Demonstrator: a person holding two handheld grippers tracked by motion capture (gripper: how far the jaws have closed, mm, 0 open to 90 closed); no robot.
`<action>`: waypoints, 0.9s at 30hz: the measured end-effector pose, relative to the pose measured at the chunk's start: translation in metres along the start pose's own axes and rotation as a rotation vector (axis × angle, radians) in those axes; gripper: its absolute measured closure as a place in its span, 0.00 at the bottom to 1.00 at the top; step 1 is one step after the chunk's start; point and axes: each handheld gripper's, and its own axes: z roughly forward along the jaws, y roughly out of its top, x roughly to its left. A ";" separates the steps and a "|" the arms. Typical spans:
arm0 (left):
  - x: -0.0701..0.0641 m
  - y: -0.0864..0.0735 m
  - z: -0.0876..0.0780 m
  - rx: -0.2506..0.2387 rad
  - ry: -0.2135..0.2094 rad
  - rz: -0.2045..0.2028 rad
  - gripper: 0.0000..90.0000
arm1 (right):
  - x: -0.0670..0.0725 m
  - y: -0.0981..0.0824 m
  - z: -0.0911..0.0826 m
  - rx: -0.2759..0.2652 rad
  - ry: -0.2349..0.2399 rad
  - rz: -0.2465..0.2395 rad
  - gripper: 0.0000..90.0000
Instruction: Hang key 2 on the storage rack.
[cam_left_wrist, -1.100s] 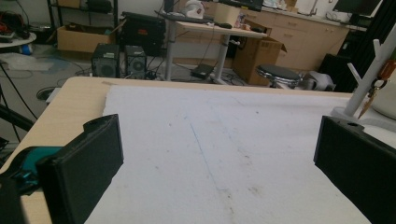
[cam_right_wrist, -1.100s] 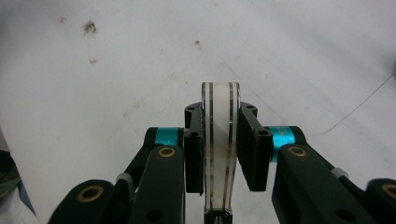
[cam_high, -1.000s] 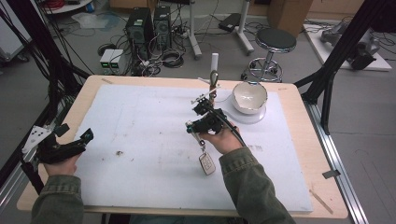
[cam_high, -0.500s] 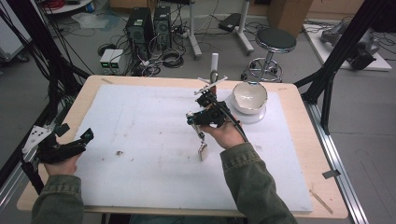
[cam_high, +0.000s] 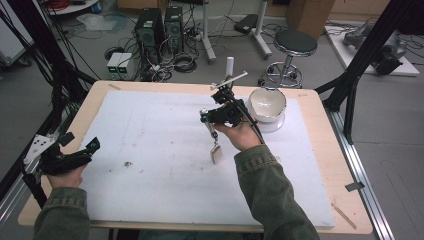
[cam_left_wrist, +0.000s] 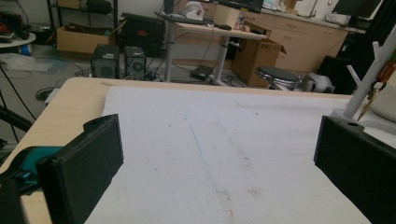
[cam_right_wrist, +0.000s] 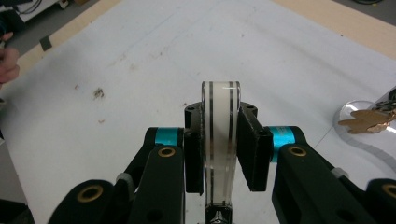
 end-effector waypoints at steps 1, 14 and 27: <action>0.000 0.000 0.000 0.000 0.000 0.000 0.02 | -0.001 0.002 0.000 -0.008 0.000 -0.003 0.82; 0.001 0.000 0.000 -0.005 0.002 -0.001 0.02 | -0.014 0.016 -0.002 -0.054 -0.021 0.030 0.82; 0.002 0.000 0.000 -0.002 0.001 -0.001 0.02 | -0.027 0.037 -0.001 -0.109 -0.042 0.060 0.82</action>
